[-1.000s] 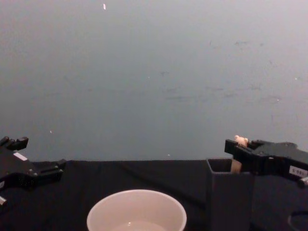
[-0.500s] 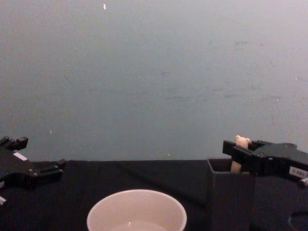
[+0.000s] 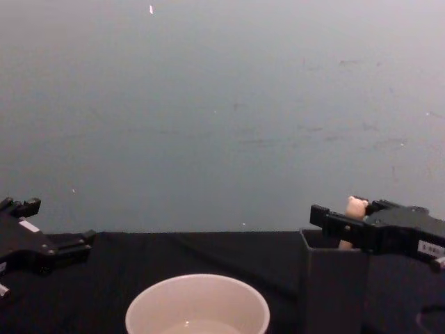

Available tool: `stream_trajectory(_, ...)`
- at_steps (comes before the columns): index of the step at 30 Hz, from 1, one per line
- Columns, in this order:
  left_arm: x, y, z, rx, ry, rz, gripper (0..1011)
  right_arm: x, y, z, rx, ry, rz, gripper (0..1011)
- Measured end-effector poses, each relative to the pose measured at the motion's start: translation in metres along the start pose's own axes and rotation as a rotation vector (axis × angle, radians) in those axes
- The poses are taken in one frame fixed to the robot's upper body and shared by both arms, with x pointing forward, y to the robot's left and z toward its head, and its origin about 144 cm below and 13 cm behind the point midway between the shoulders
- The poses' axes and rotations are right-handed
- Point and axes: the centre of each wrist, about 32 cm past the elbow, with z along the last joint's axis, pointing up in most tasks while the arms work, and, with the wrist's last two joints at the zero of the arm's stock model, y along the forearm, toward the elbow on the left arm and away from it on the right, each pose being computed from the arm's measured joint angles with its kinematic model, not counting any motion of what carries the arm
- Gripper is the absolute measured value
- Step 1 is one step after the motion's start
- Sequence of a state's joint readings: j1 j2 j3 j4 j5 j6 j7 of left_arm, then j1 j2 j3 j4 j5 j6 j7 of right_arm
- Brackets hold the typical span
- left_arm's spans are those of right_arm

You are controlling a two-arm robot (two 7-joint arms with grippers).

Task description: Pick up the stirring spoon with one hand, stir inside the cup, then place it back in its original position.

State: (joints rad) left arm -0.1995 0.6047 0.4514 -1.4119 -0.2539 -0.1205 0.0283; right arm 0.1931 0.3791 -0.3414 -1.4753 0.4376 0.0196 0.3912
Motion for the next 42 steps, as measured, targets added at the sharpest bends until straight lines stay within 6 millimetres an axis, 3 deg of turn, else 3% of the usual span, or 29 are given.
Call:
stream_trajectory(10,0.000,0.000,0.000,0.000,0.000,0.000,1001,0.000,0.000,0.000,0.001,0.000,0.000,1002)
stream_trajectory(18,0.000,0.000,0.000,0.000,0.000,0.000,1002,0.003,0.002,0.015,0.105,-0.018,-0.023,1002)
stream_trajectory(25,0.000,0.000,0.000,0.000,0.000,0.000,1001,0.013,0.002,0.030,0.220,-0.047,-0.170,1003)
stream_trajectory(33,0.000,0.000,0.000,0.000,0.000,0.000,1001,0.025,0.002,0.007,0.119,-0.121,-0.342,1003)
stream_trajectory(42,0.000,0.000,0.000,0.000,0.000,0.000,1001,0.024,-0.001,-0.021,-0.019,-0.133,-0.340,1003)
